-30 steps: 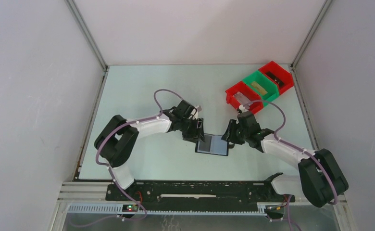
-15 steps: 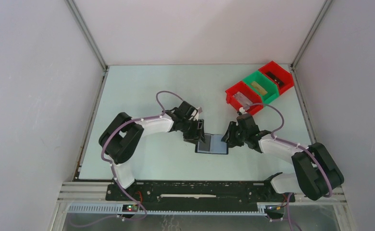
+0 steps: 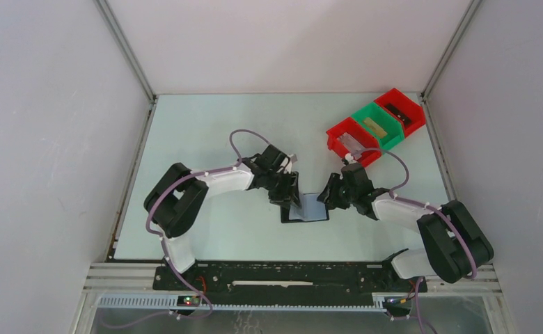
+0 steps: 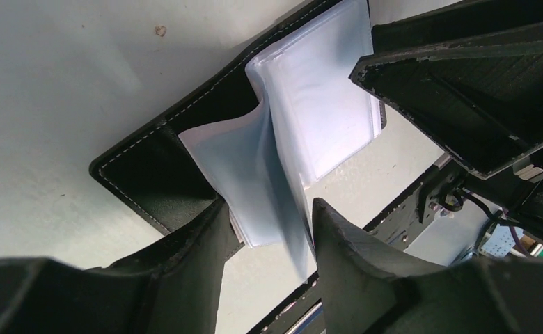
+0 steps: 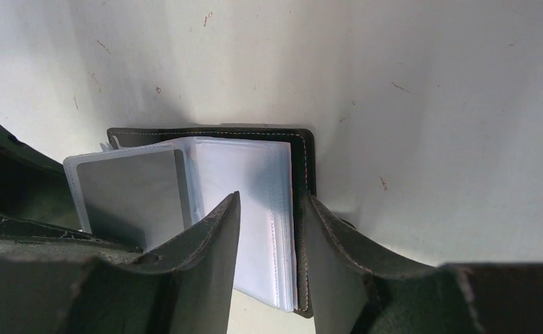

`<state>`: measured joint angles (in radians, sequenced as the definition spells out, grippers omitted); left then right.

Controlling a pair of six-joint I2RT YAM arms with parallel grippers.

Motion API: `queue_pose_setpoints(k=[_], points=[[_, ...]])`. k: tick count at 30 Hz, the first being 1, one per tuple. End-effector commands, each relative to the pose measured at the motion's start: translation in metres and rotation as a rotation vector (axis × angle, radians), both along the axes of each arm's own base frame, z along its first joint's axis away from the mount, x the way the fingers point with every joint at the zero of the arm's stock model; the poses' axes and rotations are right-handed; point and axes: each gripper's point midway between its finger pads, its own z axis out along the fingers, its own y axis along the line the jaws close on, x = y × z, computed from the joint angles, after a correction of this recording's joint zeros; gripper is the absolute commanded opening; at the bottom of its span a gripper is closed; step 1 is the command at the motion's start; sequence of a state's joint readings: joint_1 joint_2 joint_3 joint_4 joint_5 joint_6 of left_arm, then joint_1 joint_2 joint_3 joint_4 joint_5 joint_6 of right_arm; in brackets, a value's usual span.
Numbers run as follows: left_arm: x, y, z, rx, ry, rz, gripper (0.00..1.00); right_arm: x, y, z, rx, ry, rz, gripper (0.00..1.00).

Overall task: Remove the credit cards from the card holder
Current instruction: Remove the credit card from the card holder.

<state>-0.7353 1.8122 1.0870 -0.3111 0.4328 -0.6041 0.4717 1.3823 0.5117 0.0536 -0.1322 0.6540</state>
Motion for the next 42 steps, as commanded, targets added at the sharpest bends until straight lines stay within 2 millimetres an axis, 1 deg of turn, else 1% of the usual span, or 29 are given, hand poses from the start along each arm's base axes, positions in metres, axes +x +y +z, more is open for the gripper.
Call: queue_pose_setpoints(k=[1, 5, 11, 18, 22, 25, 27, 31, 35, 38, 42], points=[[0.007, -0.019, 0.036, -0.086, -0.053, -0.028, 0.52, -0.015, -0.003, -0.017, -0.025, 0.063, 0.003, 0.47], [0.009, -0.023, 0.042, -0.102, -0.062, -0.035, 0.53, -0.015, -0.002, -0.013, -0.019, 0.058, 0.005, 0.48], [0.009, -0.030, 0.046, -0.122, -0.052, -0.052, 0.52, -0.014, -0.003, -0.005, -0.001, 0.044, 0.003, 0.49], [0.015, -0.043, 0.058, -0.156, -0.062, -0.066, 0.52, -0.012, -0.006, 0.005, 0.012, 0.024, -0.013, 0.52], [0.015, -0.045, 0.050, -0.144, -0.049, -0.075, 0.52, -0.012, -0.014, 0.014, 0.013, 0.013, -0.031, 0.53], [0.014, -0.041, 0.043, -0.120, -0.044, -0.076, 0.52, -0.011, -0.020, 0.022, 0.010, -0.009, -0.044, 0.54], [0.014, -0.038, 0.043, -0.109, -0.051, -0.074, 0.51, -0.012, -0.022, 0.025, 0.007, -0.014, -0.045, 0.54], [0.016, -0.031, 0.051, -0.092, -0.088, -0.061, 0.51, -0.013, -0.022, 0.027, 0.013, -0.017, -0.037, 0.54], [0.022, -0.020, 0.056, -0.070, -0.114, -0.032, 0.52, -0.013, -0.018, 0.030, 0.023, -0.027, -0.029, 0.55], [0.026, -0.011, 0.058, -0.066, -0.122, -0.009, 0.52, -0.013, -0.011, 0.035, 0.049, -0.041, -0.007, 0.55], [0.030, -0.001, 0.064, -0.061, -0.141, 0.015, 0.53, -0.016, 0.008, 0.041, 0.120, -0.043, 0.058, 0.55]])
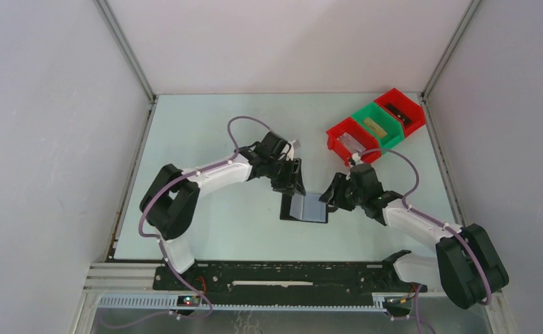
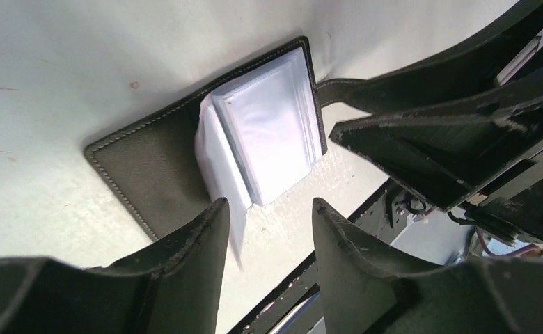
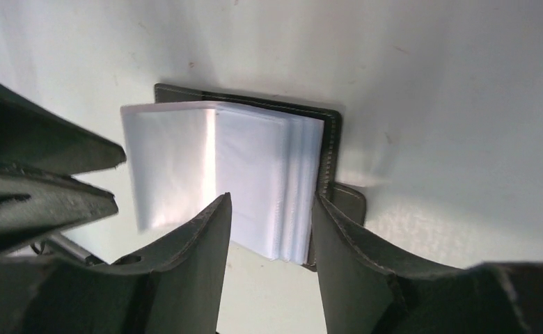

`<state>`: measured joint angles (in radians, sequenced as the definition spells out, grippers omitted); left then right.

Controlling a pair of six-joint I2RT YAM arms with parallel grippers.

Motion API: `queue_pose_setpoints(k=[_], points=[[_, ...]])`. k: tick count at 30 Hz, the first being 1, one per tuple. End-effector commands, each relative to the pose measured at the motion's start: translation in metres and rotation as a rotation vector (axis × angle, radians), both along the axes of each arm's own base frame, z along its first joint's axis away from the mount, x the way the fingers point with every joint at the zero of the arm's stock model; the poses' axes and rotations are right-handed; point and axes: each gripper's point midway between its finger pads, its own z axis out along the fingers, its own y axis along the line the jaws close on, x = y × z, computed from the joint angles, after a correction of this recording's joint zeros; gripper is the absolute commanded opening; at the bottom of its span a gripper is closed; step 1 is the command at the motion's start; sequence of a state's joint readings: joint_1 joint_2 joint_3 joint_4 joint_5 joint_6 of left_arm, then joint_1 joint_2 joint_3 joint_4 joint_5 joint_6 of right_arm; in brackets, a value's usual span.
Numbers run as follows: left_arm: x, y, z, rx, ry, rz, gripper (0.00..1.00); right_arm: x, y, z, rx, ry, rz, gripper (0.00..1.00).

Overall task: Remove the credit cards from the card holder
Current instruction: Remove the credit card from the card holder.

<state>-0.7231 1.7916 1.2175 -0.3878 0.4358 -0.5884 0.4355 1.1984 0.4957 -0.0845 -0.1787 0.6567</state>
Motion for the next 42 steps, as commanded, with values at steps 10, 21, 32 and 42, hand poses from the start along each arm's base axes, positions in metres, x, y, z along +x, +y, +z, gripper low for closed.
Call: queue_pose_setpoints(k=[10, 21, 32, 42], points=[[0.006, 0.018, 0.029, -0.016, -0.093, 0.031, 0.58, -0.002, 0.031, -0.013, 0.078, 0.018, 0.080, 0.55], [0.000, 0.019, 0.023, -0.009, -0.064, 0.003, 0.60, -0.004, 0.030, -0.014, 0.038, 0.000, 0.062, 0.55], [-0.001, 0.024, 0.023, 0.012, -0.068, 0.014, 0.68, -0.006, 0.022, -0.001, -0.019, -0.060, 0.043, 0.56], [-0.003, 0.024, 0.026, 0.007, -0.071, 0.006, 0.70, -0.007, 0.040, -0.015, 0.018, -0.025, 0.090, 0.56]])
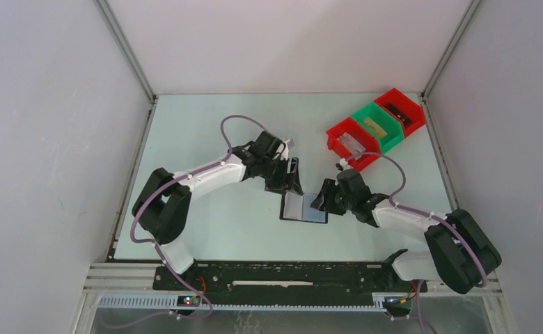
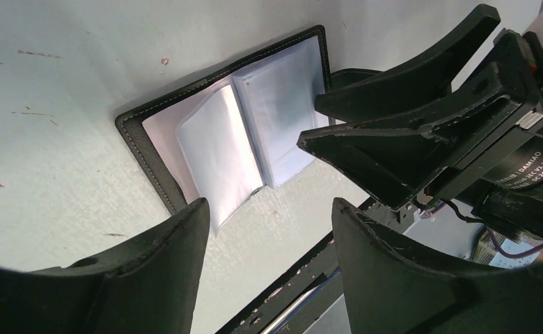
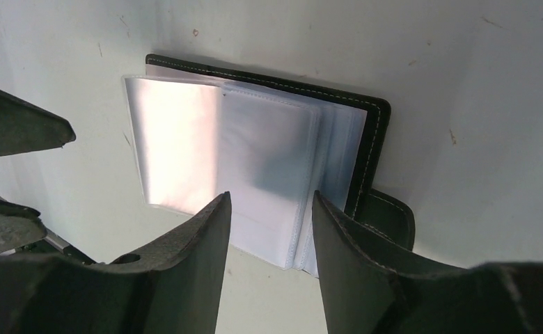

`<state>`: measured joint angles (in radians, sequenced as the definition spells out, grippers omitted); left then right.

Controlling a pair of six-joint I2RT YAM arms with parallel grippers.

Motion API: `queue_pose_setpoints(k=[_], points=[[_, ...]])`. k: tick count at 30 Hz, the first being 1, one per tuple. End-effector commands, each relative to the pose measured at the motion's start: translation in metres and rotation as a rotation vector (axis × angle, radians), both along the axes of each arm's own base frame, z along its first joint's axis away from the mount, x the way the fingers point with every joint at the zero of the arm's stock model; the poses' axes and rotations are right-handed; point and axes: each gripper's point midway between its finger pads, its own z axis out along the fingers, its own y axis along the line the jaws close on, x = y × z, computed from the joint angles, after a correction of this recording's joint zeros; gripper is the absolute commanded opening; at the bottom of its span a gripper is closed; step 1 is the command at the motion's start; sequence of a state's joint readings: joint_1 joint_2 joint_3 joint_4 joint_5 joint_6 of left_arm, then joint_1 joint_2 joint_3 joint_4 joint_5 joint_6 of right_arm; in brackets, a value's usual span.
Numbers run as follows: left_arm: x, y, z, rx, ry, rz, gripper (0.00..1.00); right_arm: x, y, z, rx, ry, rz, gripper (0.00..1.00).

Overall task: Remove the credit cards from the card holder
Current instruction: Remove the credit card from the card holder.

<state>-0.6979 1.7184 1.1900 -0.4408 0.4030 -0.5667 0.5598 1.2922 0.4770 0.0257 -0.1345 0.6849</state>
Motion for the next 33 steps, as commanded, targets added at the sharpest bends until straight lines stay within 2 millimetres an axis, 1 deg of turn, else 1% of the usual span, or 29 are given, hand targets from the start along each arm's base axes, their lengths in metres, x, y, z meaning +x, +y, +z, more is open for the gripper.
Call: queue_pose_setpoints(k=[1, 5, 12, 16, 26, 30, 33], points=[[-0.003, 0.004, 0.015, -0.020, -0.045, -0.022, 0.70, 0.004, 0.011, 0.001, 0.032, -0.019, 0.019, 0.56], [-0.003, 0.003, 0.015, -0.021, -0.044, -0.024, 0.70, 0.003, 0.014, -0.002, 0.033, -0.011, 0.030, 0.56], [-0.003, 0.004, 0.012, -0.017, -0.042, -0.027, 0.70, 0.004, 0.021, 0.010, 0.046, -0.044, 0.058, 0.55], [-0.004, 0.004, 0.014, -0.018, -0.047, -0.027, 0.70, 0.004, 0.025, 0.014, 0.043, -0.051, 0.069, 0.54], [0.003, 0.015, 0.025, -0.018, -0.080, -0.001, 0.70, 0.004, 0.034, 0.019, 0.050, -0.061, 0.096, 0.54], [0.005, 0.021, 0.026, -0.018, -0.084, 0.013, 0.70, 0.005, 0.037, 0.023, 0.057, -0.068, 0.103, 0.54], [0.007, 0.025, 0.026, -0.014, -0.085, 0.021, 0.69, 0.006, 0.044, 0.026, 0.084, -0.072, 0.118, 0.54]])
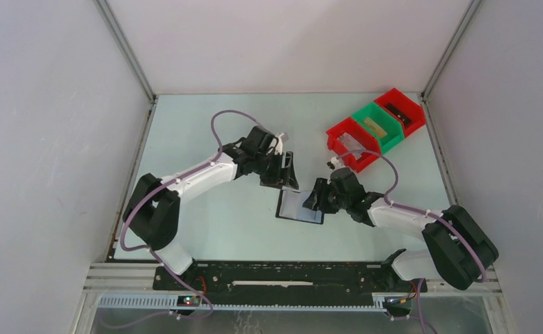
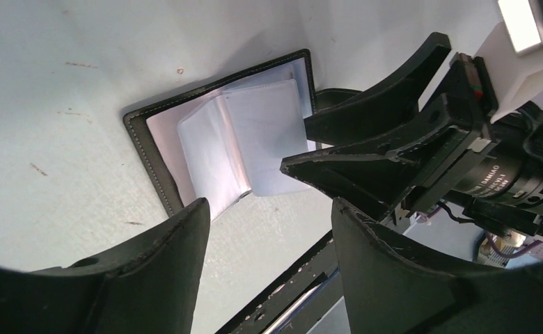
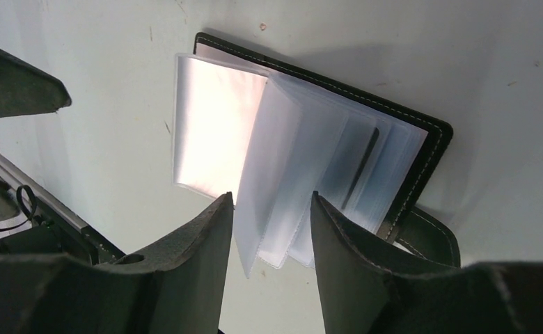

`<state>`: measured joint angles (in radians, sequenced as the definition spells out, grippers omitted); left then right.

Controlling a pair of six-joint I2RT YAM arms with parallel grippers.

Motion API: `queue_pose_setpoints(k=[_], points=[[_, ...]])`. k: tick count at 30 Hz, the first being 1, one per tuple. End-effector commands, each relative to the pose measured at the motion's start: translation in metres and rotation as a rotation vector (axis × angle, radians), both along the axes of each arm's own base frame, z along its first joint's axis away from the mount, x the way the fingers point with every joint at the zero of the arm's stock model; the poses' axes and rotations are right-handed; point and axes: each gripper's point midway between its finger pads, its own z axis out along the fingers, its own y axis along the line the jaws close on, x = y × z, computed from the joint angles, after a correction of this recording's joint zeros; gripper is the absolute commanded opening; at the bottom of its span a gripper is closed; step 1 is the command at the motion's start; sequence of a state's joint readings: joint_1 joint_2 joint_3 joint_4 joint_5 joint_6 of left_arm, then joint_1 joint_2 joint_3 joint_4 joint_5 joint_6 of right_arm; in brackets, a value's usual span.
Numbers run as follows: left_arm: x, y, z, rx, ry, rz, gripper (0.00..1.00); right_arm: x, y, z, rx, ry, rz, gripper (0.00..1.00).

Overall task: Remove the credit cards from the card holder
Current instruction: Remove the credit card from the card holder.

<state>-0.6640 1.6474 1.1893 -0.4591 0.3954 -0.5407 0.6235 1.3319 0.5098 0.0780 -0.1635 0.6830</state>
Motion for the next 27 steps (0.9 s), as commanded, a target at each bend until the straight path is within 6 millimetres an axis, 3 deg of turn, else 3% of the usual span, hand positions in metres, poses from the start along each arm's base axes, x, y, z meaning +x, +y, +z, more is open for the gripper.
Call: queue_pose_setpoints(k=[1, 10, 13, 18, 27], points=[[-0.002, 0.014, 0.003, 0.009, -0.025, 0.007, 0.69, 0.009, 0.019, 0.019, 0.059, -0.044, 0.040, 0.54], [0.010, 0.035, 0.013, 0.005, -0.052, 0.067, 0.69, 0.005, 0.061, 0.030, 0.145, -0.019, 0.185, 0.52], [0.013, 0.041, 0.016, 0.003, -0.059, 0.084, 0.70, 0.006, 0.066, 0.039, 0.132, -0.052, 0.214, 0.51], [0.014, 0.042, 0.017, -0.008, -0.058, 0.085, 0.69, 0.018, 0.037, 0.046, 0.054, -0.127, 0.097, 0.53], [0.013, 0.037, 0.017, -0.037, -0.045, 0.071, 0.69, 0.011, -0.003, 0.007, 0.001, 0.011, -0.076, 0.55]])
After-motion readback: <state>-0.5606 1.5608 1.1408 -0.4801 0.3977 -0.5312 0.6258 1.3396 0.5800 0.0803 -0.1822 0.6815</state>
